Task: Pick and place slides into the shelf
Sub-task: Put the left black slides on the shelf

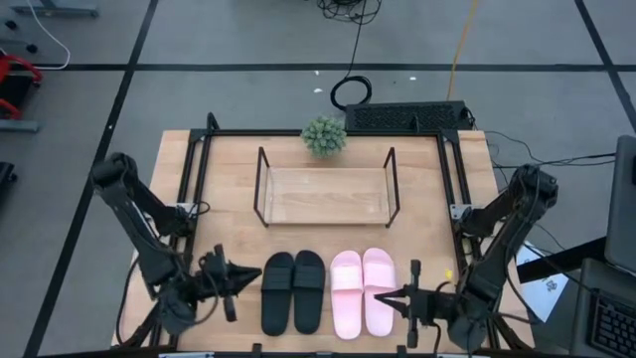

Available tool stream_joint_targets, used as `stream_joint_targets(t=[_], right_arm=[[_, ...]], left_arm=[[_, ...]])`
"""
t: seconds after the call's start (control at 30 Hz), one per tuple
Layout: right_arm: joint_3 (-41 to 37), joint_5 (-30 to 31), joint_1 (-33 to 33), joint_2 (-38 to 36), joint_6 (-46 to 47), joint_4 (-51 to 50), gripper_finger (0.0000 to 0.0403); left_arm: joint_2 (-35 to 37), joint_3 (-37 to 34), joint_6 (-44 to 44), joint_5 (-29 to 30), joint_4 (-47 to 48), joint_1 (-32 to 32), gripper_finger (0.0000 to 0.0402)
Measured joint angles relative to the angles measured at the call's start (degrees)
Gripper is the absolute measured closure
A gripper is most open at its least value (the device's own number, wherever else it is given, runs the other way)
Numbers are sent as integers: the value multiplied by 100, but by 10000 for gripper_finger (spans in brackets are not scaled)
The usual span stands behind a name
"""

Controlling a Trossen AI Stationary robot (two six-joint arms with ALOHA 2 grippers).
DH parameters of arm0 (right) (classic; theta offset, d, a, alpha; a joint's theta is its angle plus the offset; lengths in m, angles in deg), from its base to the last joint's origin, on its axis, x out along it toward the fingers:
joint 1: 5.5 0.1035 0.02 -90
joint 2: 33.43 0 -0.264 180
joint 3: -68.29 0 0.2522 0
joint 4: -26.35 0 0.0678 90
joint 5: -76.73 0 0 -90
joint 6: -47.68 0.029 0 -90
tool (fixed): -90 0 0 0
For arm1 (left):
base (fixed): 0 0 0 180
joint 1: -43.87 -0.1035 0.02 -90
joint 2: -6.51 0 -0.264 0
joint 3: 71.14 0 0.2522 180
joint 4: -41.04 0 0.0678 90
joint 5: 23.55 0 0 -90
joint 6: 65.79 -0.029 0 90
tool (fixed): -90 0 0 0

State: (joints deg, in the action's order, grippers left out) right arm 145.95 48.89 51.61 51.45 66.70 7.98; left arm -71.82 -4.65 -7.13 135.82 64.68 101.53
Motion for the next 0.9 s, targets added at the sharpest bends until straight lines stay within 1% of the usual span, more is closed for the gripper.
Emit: stream_joint_targets(t=[0.13,0.23,0.3,0.4,0.43,0.57,0.7,0.8,0.9], right_arm=[[0,169,125,27,-6,-41,403],[0,201,249,28,-10,-43,403],[0,228,340,28,-13,-48,403],[0,230,460,28,-13,-57,403],[0,231,494,28,-13,-56,403],[0,232,592,28,137,-45,403],[0,232,642,28,193,-45,403],[0,252,639,28,189,-45,403],[0,257,626,28,193,-43,403]], left_arm=[[-388,11,270,-47,-599,-36,376],[-662,9,484,-269,-1044,-28,376],[-854,9,839,-488,-1187,41,376],[-1127,9,1507,-768,-1167,191,376],[-1191,9,1668,-762,-1131,249,376],[-1292,9,2226,-390,-751,554,376],[-1624,9,2785,-308,-666,852,378],[-2007,9,3204,-398,-657,964,395],[-2379,2,3703,-526,-589,1048,397]])
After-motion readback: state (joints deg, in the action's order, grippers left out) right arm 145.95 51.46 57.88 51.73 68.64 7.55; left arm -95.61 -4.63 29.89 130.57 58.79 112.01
